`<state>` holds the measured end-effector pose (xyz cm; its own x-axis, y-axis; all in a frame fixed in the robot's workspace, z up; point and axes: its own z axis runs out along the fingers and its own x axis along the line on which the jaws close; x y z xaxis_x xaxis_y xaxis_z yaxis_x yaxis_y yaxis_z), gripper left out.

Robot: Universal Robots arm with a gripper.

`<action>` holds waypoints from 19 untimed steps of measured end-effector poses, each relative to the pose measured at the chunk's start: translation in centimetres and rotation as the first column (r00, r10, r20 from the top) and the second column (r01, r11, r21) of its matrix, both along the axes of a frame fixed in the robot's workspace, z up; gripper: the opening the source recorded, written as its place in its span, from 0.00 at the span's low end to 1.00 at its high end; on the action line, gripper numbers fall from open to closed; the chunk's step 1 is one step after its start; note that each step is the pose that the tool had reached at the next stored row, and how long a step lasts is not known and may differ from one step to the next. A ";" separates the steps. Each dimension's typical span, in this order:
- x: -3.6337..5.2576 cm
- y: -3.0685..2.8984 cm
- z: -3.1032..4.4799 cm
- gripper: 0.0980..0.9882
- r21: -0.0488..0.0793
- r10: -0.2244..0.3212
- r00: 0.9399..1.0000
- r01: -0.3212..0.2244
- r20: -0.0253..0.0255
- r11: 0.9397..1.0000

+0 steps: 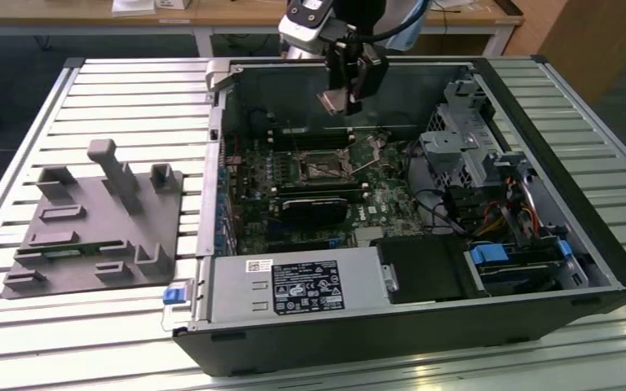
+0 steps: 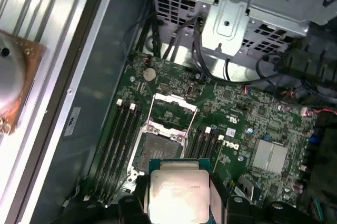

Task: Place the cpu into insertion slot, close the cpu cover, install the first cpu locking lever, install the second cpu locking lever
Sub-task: 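Place the cpu into insertion slot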

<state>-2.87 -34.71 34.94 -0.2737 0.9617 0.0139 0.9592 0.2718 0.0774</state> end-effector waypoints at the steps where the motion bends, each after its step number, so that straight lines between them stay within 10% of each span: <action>1: 0.00 0.00 -0.07 0.50 0.000 -0.018 1.000 0.018 0.000 1.000; 13: 0.00 0.46 -1.26 0.50 -0.001 -0.181 0.984 0.181 -0.004 0.984; 19: 0.00 1.16 -2.03 0.50 -0.006 -0.183 0.983 0.183 -0.033 0.983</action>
<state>-2.88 -33.55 32.91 -0.0928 0.9955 0.0172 0.9948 0.0920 0.0445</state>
